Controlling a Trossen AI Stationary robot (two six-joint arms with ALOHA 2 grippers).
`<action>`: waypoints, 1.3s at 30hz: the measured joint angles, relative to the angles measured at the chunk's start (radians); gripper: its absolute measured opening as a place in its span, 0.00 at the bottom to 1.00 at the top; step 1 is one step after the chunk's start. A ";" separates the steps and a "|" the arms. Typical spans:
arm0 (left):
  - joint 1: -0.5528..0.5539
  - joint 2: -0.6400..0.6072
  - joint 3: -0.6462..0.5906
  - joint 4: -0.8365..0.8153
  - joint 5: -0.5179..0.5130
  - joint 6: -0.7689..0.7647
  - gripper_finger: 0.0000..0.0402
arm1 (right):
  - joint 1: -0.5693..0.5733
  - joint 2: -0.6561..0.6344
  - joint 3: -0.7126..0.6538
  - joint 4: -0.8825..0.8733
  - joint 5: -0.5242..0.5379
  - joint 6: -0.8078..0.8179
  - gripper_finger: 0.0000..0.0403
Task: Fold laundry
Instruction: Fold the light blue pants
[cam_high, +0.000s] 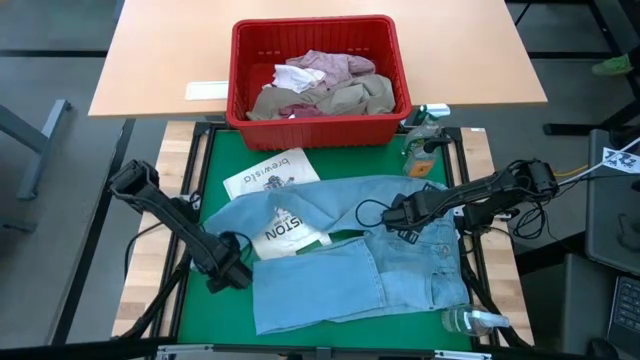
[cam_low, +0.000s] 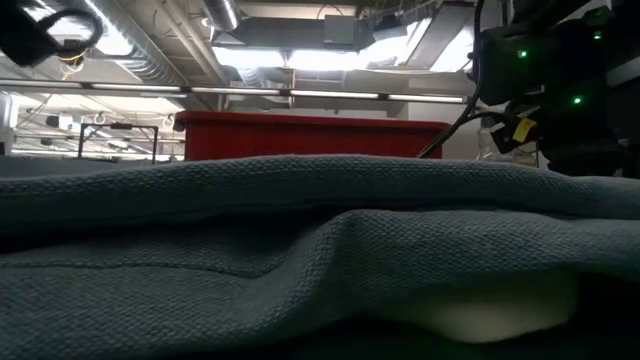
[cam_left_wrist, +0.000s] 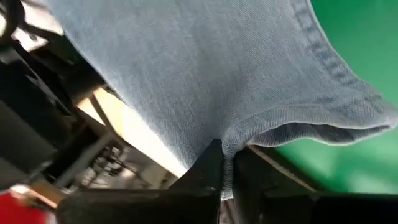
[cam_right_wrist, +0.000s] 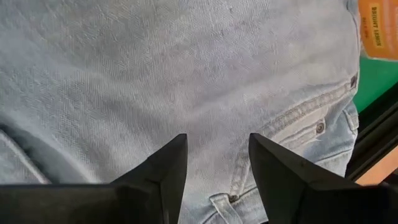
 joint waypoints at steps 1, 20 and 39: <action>0.000 0.000 -0.005 0.014 0.000 -0.030 0.05 | 0.000 0.000 0.000 0.001 -0.001 0.000 0.43; 0.000 -0.004 -0.006 0.043 0.097 -0.290 0.27 | 0.000 -0.001 0.001 0.002 -0.009 0.000 0.43; -0.198 -0.126 -0.006 0.275 -0.051 -0.948 0.27 | 0.001 -0.001 0.002 0.004 -0.035 0.000 0.43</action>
